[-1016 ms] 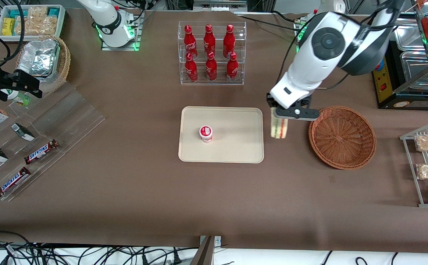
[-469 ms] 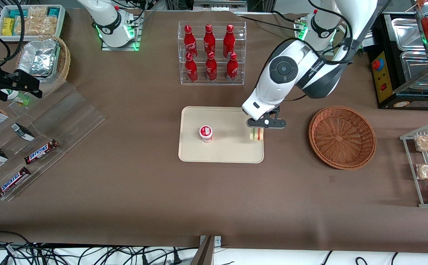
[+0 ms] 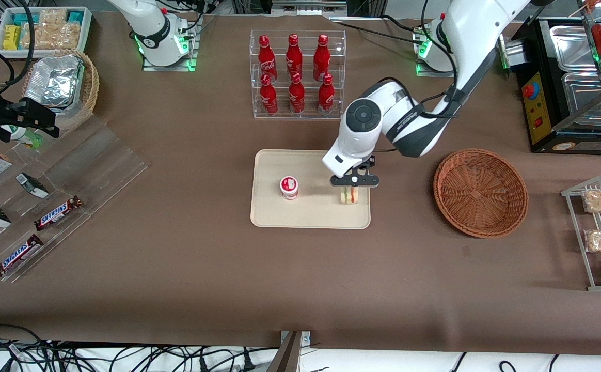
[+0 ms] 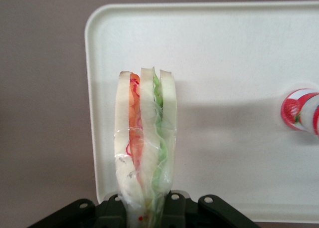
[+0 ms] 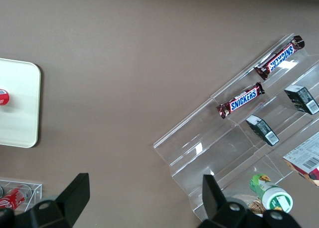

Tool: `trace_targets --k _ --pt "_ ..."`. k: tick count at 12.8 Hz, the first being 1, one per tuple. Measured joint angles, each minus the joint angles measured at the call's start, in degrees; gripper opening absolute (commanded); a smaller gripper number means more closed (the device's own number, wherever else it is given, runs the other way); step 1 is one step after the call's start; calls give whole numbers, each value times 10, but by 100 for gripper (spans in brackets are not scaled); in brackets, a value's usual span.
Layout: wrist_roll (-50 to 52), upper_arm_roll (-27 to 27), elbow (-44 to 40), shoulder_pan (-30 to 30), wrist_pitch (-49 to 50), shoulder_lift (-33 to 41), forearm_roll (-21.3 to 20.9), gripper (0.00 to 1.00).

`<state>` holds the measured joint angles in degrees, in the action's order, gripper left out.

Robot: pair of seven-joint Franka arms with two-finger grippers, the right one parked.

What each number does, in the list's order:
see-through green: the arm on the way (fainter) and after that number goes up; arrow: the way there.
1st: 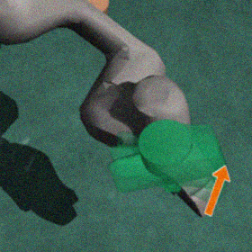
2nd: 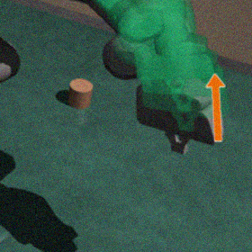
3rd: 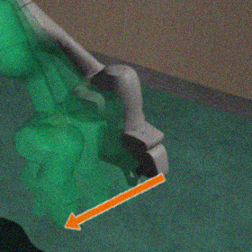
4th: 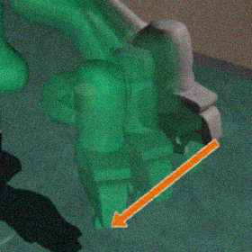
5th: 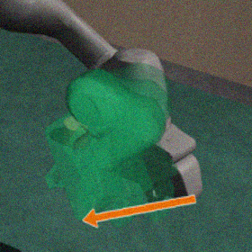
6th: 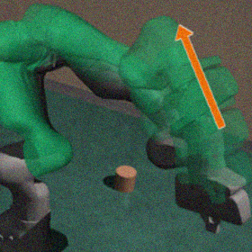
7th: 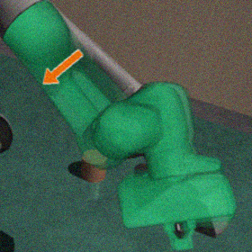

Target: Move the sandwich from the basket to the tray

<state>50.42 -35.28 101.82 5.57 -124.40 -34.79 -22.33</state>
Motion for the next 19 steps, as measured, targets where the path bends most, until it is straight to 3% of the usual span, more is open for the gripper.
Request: trace_targets --k 4,6,9,12,16,19 --pt "9 0 -1 3 -22 -36 -30 7" --pt "9 1 -1 5 -27 -42 -31 16" --pt "10 2 -1 6 -31 -47 -31 64" --pt "10 6 -2 6 -33 -48 -31 100" --pt "11 9 -28 1 -21 -48 -31 100" --pt "16 9 -90 -5 43 -39 -29 100"
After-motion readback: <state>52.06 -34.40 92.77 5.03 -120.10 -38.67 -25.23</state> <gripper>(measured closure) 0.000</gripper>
